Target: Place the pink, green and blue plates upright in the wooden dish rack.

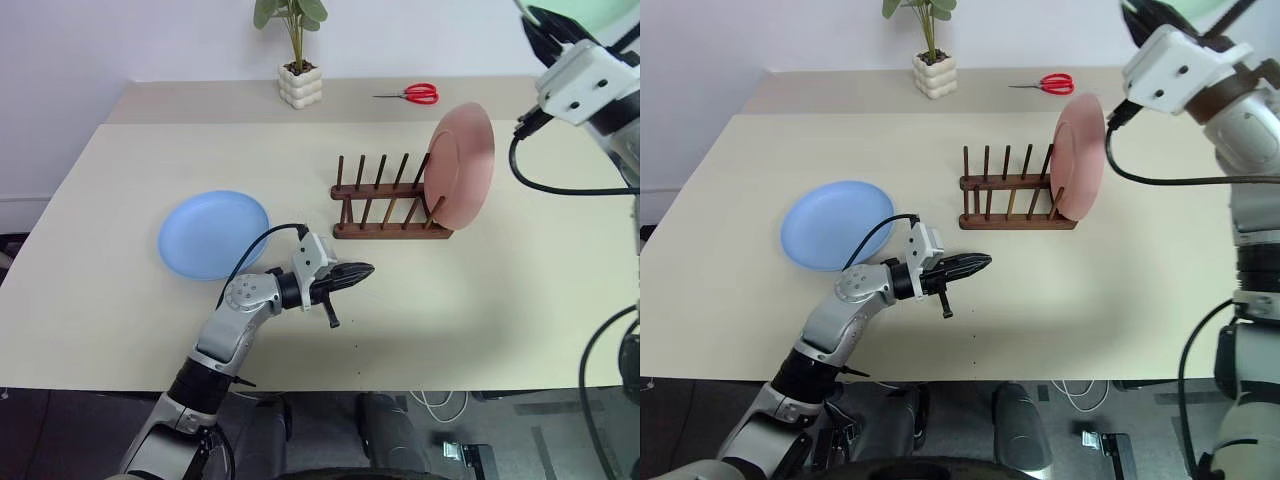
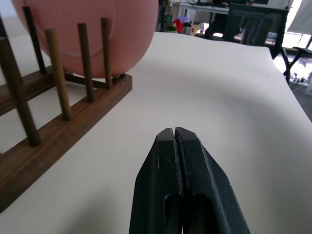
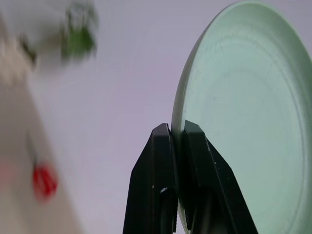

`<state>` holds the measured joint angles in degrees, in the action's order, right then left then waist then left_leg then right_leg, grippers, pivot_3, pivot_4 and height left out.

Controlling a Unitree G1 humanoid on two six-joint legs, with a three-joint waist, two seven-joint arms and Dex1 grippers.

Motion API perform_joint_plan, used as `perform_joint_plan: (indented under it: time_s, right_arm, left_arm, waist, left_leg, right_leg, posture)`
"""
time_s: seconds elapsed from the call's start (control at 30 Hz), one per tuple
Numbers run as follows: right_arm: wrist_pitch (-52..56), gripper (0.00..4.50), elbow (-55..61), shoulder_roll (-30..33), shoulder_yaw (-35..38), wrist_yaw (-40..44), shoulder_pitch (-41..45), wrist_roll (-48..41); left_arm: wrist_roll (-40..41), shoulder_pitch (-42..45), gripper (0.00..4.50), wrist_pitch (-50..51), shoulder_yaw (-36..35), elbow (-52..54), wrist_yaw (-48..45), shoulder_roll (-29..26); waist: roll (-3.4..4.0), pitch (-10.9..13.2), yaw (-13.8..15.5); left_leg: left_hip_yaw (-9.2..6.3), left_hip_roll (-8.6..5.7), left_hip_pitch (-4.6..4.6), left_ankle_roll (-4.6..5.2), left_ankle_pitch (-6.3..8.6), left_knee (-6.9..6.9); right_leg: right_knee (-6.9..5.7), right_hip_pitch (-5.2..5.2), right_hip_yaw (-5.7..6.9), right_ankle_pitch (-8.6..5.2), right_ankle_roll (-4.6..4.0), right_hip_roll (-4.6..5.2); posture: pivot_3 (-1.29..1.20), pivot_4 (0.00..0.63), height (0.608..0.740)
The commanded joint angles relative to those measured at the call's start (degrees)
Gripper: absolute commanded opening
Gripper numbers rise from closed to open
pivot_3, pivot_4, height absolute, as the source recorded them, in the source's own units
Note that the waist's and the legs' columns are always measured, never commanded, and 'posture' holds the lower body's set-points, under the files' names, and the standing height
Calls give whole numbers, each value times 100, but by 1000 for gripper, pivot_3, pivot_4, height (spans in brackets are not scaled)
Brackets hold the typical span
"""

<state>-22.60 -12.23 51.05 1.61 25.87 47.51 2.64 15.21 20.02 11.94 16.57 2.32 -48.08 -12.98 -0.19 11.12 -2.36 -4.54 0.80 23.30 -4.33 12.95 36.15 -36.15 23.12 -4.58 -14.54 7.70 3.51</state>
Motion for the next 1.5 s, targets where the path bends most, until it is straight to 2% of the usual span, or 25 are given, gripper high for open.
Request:
perform_joint_plan:
  time_s: [0.03, 0.27, 0.5, 0.67, 1.5]
  right_arm:
    - [1051, 37, 1056, -497, 184, 780, -75, -1831]
    - [3699, 37, 2452, -1221, 614, 1164, -751, -4748]
    - [5257, 37, 2750, -1530, 1078, 795, -1549, -6225]
    - [5845, 37, 2631, -1811, 1390, 305, -1638, -6887]
    - [6304, 37, 1892, -2226, 1648, 32, -1526, -6771]
  left_arm:
    - [29, -19, 0, -98, -129, 188, 82, 0]
    - [124, -78, 0, -46, -361, 272, 197, -89]
    - [220, -178, 0, 28, -555, 407, 177, -235]
    - [248, -194, 0, 50, -538, 440, 184, -260]
    - [374, -205, 0, 33, -630, 495, 155, -278]
  waist:
    - [0, 0, 1]
    - [1, 0, 48]
    - [1, 0, 51]
    - [2, 0, 28]
    - [2, 0, 2]
  left_leg:
    - [0, -1, 1, 0, 0, 3]
    - [-12, 0, 4, 1, 0, 3]
    - [-12, 0, 3, 1, 0, 3]
    - [-11, 0, 4, 1, 0, 3]
    - [-11, 1, 5, 1, 0, 0]
  right_leg:
    - [-2, -1, -2, 0, 0, 2]
    - [-5, -1, 9, 0, -1, 2]
    - [-8, 1, 9, -1, -3, -1]
    - [-8, 3, 8, -1, -3, -1]
    - [-8, 6, 9, 0, -2, -4]
  posture:
    - [0, 150, 730]
    - [0, 150, 730]
    - [0, 150, 730]
    - [0, 150, 730]
    - [0, 150, 730]
